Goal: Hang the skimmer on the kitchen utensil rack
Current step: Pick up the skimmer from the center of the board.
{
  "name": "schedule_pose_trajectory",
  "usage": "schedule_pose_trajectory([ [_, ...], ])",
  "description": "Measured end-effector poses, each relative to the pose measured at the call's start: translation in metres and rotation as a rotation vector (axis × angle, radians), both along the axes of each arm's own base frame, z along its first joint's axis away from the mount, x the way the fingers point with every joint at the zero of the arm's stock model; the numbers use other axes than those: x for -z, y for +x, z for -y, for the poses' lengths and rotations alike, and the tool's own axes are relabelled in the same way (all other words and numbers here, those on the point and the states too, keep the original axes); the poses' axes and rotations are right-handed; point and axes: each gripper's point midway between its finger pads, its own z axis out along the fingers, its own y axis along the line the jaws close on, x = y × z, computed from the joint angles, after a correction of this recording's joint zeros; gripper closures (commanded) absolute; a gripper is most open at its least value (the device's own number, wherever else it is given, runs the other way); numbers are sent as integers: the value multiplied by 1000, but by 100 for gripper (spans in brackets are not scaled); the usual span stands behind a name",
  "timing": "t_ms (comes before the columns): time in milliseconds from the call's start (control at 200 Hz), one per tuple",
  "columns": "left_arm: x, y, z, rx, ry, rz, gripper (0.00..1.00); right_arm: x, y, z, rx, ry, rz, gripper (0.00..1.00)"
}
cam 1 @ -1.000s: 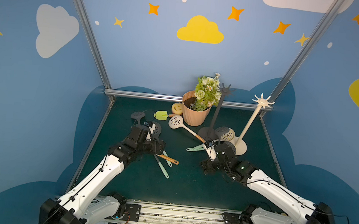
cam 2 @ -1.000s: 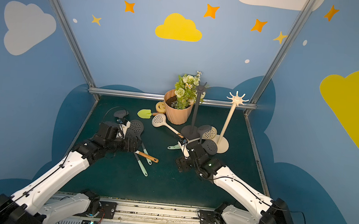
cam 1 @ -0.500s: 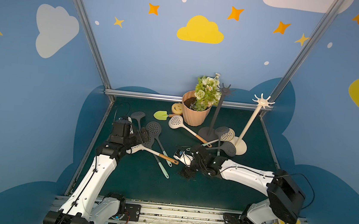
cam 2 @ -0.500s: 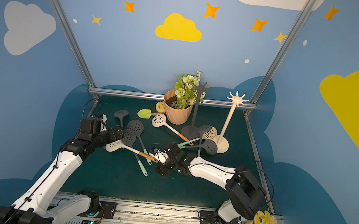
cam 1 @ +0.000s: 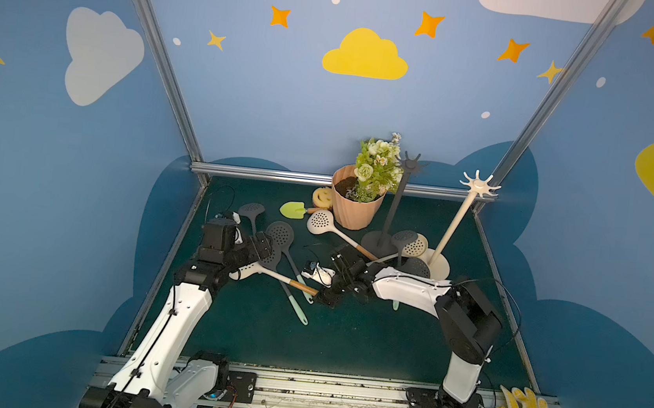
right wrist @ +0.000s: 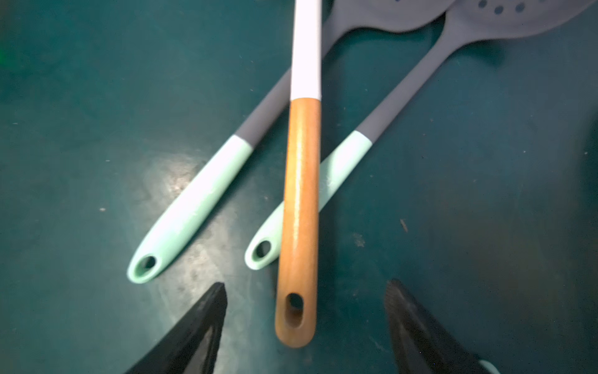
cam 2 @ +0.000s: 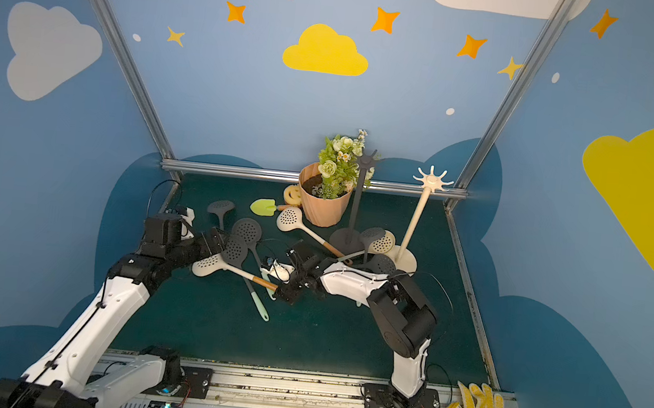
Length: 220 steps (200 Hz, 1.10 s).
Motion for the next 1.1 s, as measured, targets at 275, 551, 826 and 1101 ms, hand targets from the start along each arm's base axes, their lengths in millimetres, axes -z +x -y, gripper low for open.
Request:
schedule_pose_trajectory([
  [275,-2,0,4,20,-16,5,0,18,2,1,-44,-46,-38,39],
  [551,-2,0,7,33,-26,11,0,30,-7,4,-74,-82,-89,67],
  [826,-10,-3,10,47,-27,37,0,18,-11,6,-53,-66,-119,86],
  [1101,-14,-9,20,93,-12,63,0,-41,-23,14,-27,32,-84,87],
])
